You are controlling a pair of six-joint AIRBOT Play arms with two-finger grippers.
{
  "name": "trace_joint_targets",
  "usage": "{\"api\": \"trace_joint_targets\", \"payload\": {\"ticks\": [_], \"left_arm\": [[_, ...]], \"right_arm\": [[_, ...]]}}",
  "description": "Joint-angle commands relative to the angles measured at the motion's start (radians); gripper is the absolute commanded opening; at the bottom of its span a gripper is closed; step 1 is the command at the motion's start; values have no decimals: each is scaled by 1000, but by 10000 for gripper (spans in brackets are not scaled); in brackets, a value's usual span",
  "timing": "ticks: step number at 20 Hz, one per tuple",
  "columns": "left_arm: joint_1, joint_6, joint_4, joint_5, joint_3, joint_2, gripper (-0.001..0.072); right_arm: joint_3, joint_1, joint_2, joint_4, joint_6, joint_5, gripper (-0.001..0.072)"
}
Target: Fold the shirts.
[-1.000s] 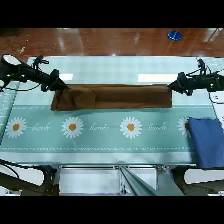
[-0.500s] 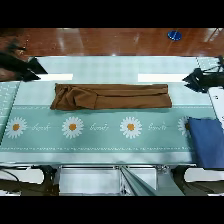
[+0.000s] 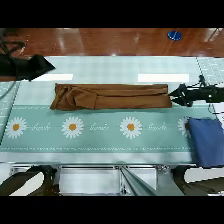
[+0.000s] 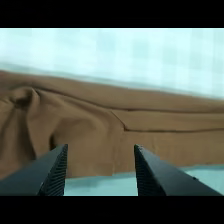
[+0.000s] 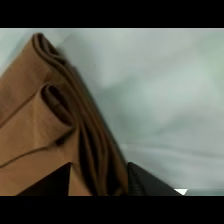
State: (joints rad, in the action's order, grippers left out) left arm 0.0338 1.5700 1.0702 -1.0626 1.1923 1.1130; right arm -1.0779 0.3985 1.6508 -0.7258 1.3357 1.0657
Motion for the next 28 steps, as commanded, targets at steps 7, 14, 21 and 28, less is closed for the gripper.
{"api": "trace_joint_targets", "payload": {"ticks": [7, 14, 21, 28], "left_arm": [[-232, 13, -62, 138, -110, 96, 237], [-396, 10, -202, 205, -85, 275, 22], [-726, 23, -259, 166, 283, 658, 21], [-924, 93, -259, 82, 512, 848, 21]], "right_arm": [[-65, -129, 9, 90, -111, 74, 21], [150, -121, -563, -109, -96, 123, 20], [266, -122, -1020, -50, 16, 211, 21], [266, -121, -1079, 21, 17, 226, 21]]}}
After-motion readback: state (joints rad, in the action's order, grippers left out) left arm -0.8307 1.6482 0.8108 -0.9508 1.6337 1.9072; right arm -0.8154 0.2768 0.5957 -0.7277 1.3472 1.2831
